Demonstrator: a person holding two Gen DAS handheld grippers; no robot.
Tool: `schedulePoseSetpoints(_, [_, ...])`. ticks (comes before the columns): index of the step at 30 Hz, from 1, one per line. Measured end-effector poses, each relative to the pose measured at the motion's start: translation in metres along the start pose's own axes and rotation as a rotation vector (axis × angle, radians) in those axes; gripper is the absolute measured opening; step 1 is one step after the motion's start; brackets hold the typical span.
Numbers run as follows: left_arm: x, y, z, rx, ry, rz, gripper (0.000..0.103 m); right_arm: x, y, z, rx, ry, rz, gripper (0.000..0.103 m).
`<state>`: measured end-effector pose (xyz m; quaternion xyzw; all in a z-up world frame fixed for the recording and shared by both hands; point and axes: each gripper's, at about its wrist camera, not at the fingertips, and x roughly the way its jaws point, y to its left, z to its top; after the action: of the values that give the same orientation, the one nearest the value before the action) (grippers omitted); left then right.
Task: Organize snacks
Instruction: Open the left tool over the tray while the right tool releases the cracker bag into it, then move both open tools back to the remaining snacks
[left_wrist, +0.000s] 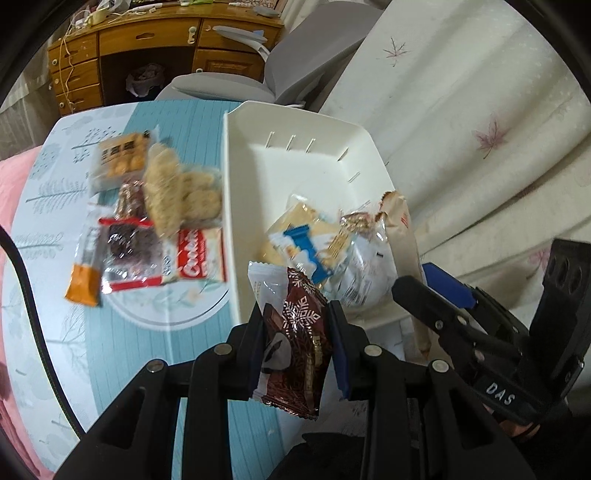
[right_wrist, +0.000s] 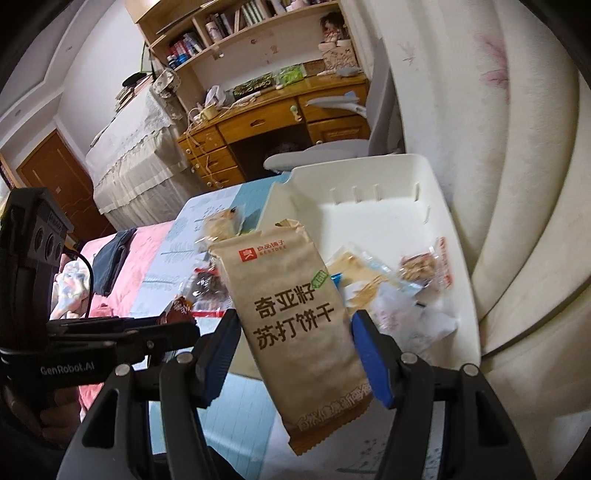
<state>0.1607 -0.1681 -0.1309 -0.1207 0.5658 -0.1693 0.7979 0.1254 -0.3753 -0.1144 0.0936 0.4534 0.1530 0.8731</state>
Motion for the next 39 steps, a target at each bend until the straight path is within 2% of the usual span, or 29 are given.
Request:
schedulePoseSetpoints(11, [0.024, -0.017, 0.028, 0.021, -0.02, 0.008, 0.031, 0.002, -0.028, 0.009, 0.04, -0.039, -0.065, 0.063])
schedulePoseSetpoints(12, [0.025, -0.016, 0.028, 0.018, -0.021, 0.015, 0.037, 0.003, -0.029, 0.009, 0.044, -0.04, -0.064, 0.064])
schedulePoseSetpoints(13, [0.026, -0.015, 0.029, 0.011, -0.018, 0.015, 0.049, 0.005, -0.029, 0.01, 0.048, -0.036, -0.064, 0.064])
schedulePoseSetpoints(15, [0.028, -0.011, 0.028, -0.004, -0.009, 0.015, 0.063, 0.007, -0.032, 0.01, 0.051, -0.03, -0.062, 0.064])
schedulePoseSetpoints(20, [0.028, -0.002, 0.024, -0.022, 0.013, 0.028, 0.063, 0.015, -0.035, 0.009, 0.08, -0.001, -0.081, 0.075])
schedulePoseSetpoints(32, [0.011, 0.02, 0.001, -0.074, 0.03, 0.076, 0.063, 0.024, -0.031, 0.001, 0.165, 0.049, -0.069, 0.076])
schedulePoseSetpoints(39, [0.001, 0.041, -0.015, -0.097, 0.04, 0.088, 0.063, 0.029, -0.013, -0.005, 0.182, 0.062, -0.054, 0.076])
